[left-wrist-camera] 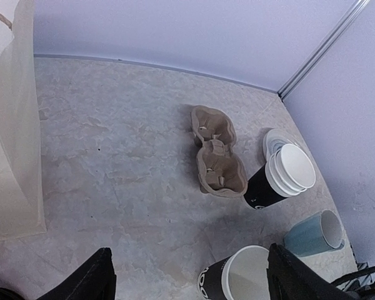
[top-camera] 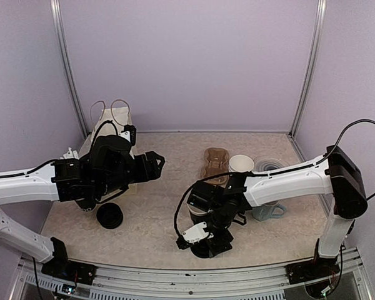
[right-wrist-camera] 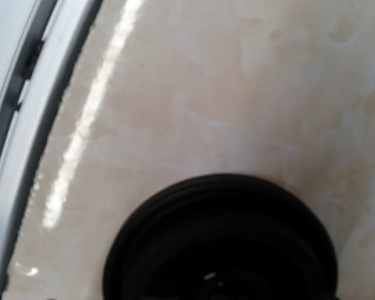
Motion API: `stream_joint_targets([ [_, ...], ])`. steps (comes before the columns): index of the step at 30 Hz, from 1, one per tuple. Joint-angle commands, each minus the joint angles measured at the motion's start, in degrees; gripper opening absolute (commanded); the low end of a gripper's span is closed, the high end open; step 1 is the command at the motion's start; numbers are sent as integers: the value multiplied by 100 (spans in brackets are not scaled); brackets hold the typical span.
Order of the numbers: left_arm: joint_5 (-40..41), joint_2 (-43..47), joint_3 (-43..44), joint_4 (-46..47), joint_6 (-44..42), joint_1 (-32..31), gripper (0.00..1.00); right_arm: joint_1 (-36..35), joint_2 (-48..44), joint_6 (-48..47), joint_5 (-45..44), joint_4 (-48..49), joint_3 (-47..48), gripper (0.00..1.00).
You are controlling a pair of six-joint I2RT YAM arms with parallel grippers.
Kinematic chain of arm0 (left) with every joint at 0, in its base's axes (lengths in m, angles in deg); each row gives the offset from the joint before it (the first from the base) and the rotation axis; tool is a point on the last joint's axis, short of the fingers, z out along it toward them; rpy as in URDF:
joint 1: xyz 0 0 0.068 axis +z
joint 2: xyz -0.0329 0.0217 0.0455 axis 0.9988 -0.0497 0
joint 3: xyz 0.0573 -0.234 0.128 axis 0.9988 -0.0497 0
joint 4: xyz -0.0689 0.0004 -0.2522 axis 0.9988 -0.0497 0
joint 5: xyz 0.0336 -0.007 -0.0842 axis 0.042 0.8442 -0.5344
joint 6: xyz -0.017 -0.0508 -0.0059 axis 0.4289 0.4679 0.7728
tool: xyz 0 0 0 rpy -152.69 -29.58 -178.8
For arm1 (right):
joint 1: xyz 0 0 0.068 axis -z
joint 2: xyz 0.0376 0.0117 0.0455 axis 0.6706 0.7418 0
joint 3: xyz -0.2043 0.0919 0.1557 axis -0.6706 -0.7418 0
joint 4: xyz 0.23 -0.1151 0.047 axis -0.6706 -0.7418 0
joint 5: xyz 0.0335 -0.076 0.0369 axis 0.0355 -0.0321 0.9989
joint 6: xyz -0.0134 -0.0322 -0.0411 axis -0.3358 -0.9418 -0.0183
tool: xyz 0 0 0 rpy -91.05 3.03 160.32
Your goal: Pack the takeout coffee
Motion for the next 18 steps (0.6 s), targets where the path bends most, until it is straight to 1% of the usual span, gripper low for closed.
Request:
stream_joint_targets([
  [1, -92, 104, -55, 197, -40, 19, 82, -50, -91, 31, -50, -132, 184, 88],
  [4, -131, 89, -64, 219, -58, 14, 81, -49, 17, 29, -95, -131, 175, 90],
  [11, -199, 54, -81, 242, -54, 5, 81, -12, 251, 81, -149, -44, 194, 90],
  [13, -199, 54, -97, 243, -54, 5, 81, 9, 289, 90, -115, -40, 188, 89],
  [18, -190, 58, -108, 265, -54, 7, 81, 12, 314, 115, -75, -54, 185, 83],
])
